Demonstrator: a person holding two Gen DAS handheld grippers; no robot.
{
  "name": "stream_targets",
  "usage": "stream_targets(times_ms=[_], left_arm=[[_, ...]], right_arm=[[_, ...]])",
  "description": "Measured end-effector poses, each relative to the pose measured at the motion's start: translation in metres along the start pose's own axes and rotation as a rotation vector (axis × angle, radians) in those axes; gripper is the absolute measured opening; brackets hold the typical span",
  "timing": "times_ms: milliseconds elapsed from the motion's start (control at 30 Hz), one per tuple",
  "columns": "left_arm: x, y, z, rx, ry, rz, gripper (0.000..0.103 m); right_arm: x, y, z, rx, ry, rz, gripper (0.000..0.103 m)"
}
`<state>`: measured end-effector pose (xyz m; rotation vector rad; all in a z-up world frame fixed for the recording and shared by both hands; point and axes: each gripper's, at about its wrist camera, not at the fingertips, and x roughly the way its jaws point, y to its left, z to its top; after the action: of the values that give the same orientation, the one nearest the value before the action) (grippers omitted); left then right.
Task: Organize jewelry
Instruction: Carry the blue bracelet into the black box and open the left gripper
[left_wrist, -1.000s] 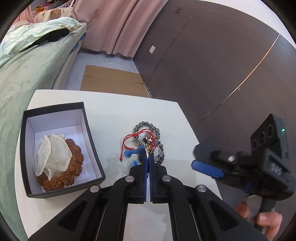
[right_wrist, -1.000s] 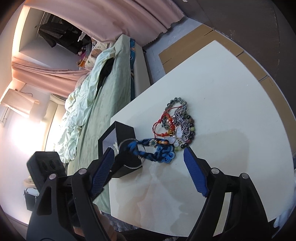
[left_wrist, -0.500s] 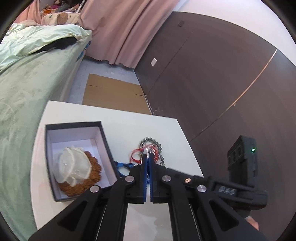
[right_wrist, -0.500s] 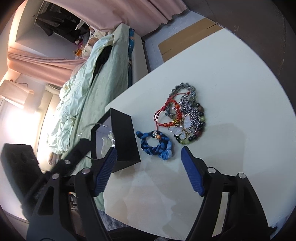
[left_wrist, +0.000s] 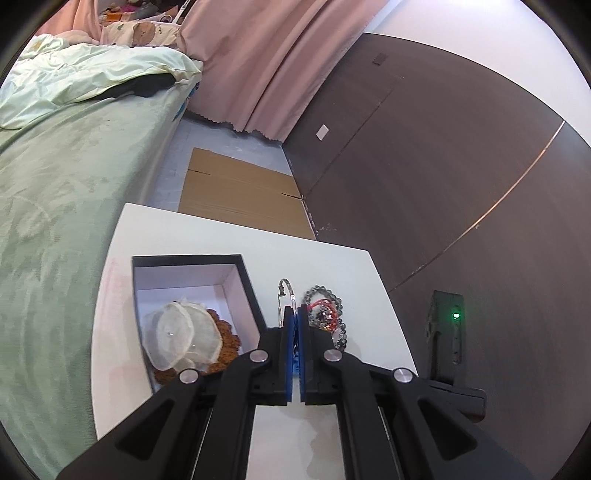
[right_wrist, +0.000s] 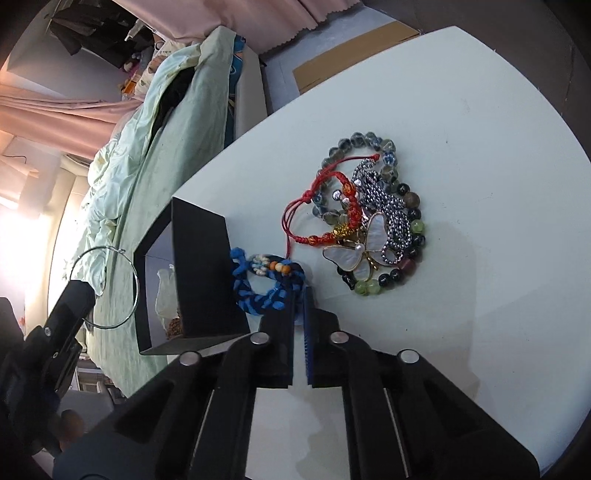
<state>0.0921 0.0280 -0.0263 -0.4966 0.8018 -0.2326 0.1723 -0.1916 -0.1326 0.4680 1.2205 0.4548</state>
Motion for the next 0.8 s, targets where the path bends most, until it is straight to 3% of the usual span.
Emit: stream_targets(times_ms=[167, 267, 400, 433, 600, 633, 667, 700, 800], left_arm=[[-0.005, 0.01, 0.003, -0.017, -0.006, 0.015, 0.0], [-0.007, 0.015, 0.005, -0.024, -0.011, 0.021, 0.0], [-0.009, 0.019, 0.008, -0.032, -0.02, 0.03, 0.0], [-0.01, 0.021, 0.009, -0.035, -0.021, 0.031, 0.0], [-0.009, 0.029, 0.013, -0.052, -0.022, 0.04, 0.0], [-0.009, 0.03, 0.014, -0.053, -0.022, 0.041, 0.0], [-0.008, 0.031, 0.014, -0.055, -0.021, 0.041, 0.0], [-0.008, 0.032, 0.015, -0.056, -0.018, 0.041, 0.0], [-0.005, 0.035, 0.016, -0.06, -0.009, 0.042, 0.0]], right_arm=[[-0.005, 0.006, 0.003, -0.013, -0.027, -0.005, 0.002], [0.0, 0.004, 0.005, 0.001, 0.011, -0.04, 0.003], [0.003, 0.006, 0.005, 0.004, 0.022, -0.022, 0.061], [0.002, 0.008, 0.005, -0.004, 0.007, -0.027, 0.066], [0.015, 0.012, 0.004, -0.024, 0.016, -0.025, 0.06], [0.016, 0.018, 0.003, -0.052, 0.006, -0.048, 0.048], [0.019, 0.021, 0.003, -0.066, 0.017, -0.062, 0.046], [0.019, 0.024, 0.002, -0.082, 0.004, -0.076, 0.019], [0.023, 0.025, 0.003, -0.071, 0.017, -0.065, 0.014]])
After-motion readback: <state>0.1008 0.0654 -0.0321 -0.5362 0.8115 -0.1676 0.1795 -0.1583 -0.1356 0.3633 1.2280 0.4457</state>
